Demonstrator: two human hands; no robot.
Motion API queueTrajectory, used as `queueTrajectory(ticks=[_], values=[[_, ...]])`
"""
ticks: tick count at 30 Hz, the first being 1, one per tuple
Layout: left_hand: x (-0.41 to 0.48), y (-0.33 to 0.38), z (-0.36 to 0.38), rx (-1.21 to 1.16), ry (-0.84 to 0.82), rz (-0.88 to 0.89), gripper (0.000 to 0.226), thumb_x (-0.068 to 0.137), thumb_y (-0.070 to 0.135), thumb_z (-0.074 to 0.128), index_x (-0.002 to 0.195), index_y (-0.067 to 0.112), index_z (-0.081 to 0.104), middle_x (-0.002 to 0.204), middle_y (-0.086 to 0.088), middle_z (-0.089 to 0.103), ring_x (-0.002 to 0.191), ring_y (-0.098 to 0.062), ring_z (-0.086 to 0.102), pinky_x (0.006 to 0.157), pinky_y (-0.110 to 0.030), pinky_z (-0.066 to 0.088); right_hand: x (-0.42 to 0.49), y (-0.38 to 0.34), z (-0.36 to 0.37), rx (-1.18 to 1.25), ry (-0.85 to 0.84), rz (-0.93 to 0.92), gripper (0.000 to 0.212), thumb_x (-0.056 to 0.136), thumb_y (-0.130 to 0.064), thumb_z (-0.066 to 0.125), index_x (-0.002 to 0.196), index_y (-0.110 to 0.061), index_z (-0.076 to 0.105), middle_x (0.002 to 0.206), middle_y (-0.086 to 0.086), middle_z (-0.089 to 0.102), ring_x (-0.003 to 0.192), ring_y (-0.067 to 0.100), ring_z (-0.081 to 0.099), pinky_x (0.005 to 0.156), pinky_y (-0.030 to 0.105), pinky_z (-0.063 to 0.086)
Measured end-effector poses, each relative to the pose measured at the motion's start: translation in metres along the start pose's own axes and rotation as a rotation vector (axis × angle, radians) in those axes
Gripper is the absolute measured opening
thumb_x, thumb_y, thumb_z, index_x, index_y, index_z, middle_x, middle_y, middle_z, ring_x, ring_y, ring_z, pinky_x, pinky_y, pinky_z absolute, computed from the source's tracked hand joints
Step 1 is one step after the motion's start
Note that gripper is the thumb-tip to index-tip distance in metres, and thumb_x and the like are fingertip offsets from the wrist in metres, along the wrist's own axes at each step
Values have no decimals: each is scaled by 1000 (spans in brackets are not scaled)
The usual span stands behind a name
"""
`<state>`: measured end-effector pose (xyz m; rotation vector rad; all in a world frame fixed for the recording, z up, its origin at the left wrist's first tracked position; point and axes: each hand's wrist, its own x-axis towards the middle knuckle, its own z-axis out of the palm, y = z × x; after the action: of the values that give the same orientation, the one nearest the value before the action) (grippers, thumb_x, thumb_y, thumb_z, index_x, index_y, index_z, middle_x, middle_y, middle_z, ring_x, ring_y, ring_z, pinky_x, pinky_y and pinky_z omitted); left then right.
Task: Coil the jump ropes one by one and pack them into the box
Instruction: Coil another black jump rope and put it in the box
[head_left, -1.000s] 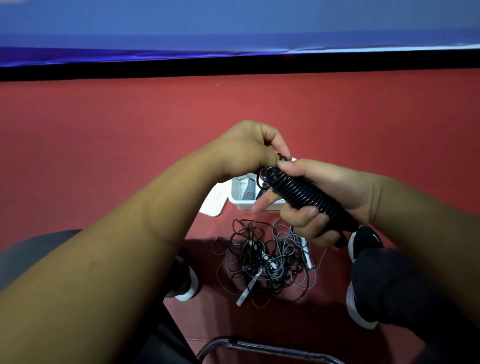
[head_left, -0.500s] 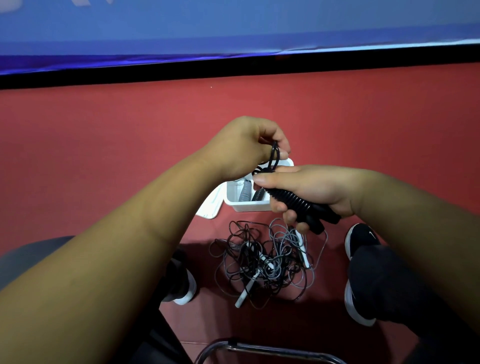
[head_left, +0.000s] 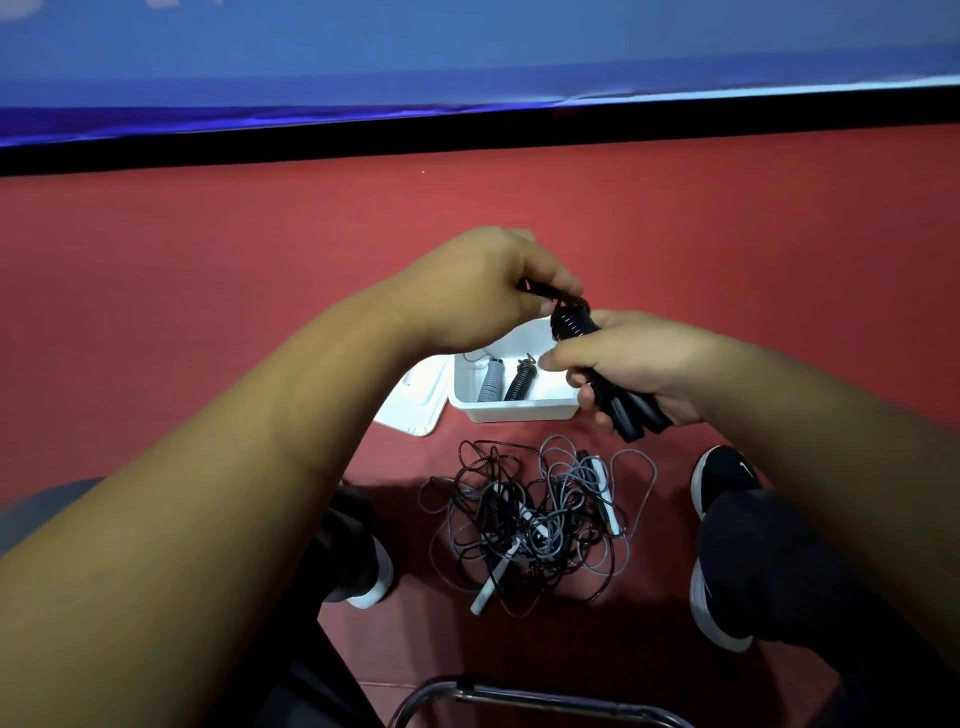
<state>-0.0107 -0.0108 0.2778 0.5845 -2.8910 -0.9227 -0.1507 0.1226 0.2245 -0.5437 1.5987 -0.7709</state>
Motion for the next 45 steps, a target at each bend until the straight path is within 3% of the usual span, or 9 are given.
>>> queueTrajectory(ticks=[6, 11, 15, 19, 24, 28, 33, 38, 45], values=[[-3, -6, 1, -389, 87, -131, 32, 85, 7, 84, 115, 16, 80, 91, 10, 77, 74, 8, 64, 73, -8, 46, 1, -4, -10, 214, -24, 12, 17, 89, -16, 56, 106, -17, 53, 78, 6, 53, 61, 18, 50, 60, 33, 49], [-4, -8, 6, -532, 90, -165, 26, 80, -2, 86, 100, 3, 70, 89, -6, 75, 74, -7, 66, 69, -16, 51, -1, -8, -16, 416, -86, 25, 40, 92, -51, 47, 105, -14, 54, 79, 13, 55, 62, 25, 53, 66, 39, 47], [-6, -6, 8, -546, 42, -139, 19, 82, -2, 84, 94, 5, 70, 83, 2, 72, 70, -2, 62, 69, -15, 50, 4, -5, -12, 398, -46, 13, 60, 92, -80, 52, 114, -24, 57, 76, 8, 54, 57, 23, 52, 60, 36, 49], [-3, -13, 15, -687, 112, -234, 8, 90, 10, 80, 94, 9, 73, 80, -2, 66, 61, -7, 51, 59, -22, 43, 4, -4, -4, 398, 47, -61, 50, 101, -72, 49, 112, -24, 57, 73, 5, 56, 55, 21, 52, 57, 36, 50], [3, -17, 32, -1307, 249, -516, 19, 89, -3, 76, 98, 7, 64, 86, -8, 67, 77, -17, 67, 83, -32, 62, 5, -7, 0, 317, 216, -184, 48, 107, -63, 47, 118, -18, 61, 81, 7, 61, 57, 21, 58, 56, 38, 53], [8, -16, 41, -1616, 334, -621, 13, 92, -7, 70, 104, -3, 64, 98, -10, 61, 87, -16, 68, 81, -27, 64, 7, -5, 4, 283, 247, -226, 44, 110, -55, 44, 124, -16, 58, 86, 10, 62, 60, 23, 57, 57, 38, 51], [9, -17, 45, -1591, 392, -732, 8, 101, 12, 68, 105, 5, 69, 90, -11, 73, 74, -18, 75, 73, -30, 65, 6, -4, 9, 188, 247, -250, 27, 111, -47, 39, 125, -31, 54, 86, 7, 62, 66, 24, 56, 60, 38, 50], [6, -12, 48, -1498, 412, -914, 13, 98, 22, 72, 89, 14, 72, 80, -3, 55, 54, -8, 66, 52, -24, 60, 8, -2, 11, 110, 280, -265, 21, 111, -45, 39, 123, -35, 53, 83, 5, 62, 67, 24, 56, 56, 38, 50], [5, -5, 43, -1623, 442, -817, 34, 95, -20, 32, 104, -7, 62, 103, -22, 65, 94, -27, 71, 74, -31, 66, 19, 6, 10, -22, 352, -264, 22, 109, -49, 39, 126, -37, 47, 89, 8, 62, 70, 24, 59, 58, 43, 55]])
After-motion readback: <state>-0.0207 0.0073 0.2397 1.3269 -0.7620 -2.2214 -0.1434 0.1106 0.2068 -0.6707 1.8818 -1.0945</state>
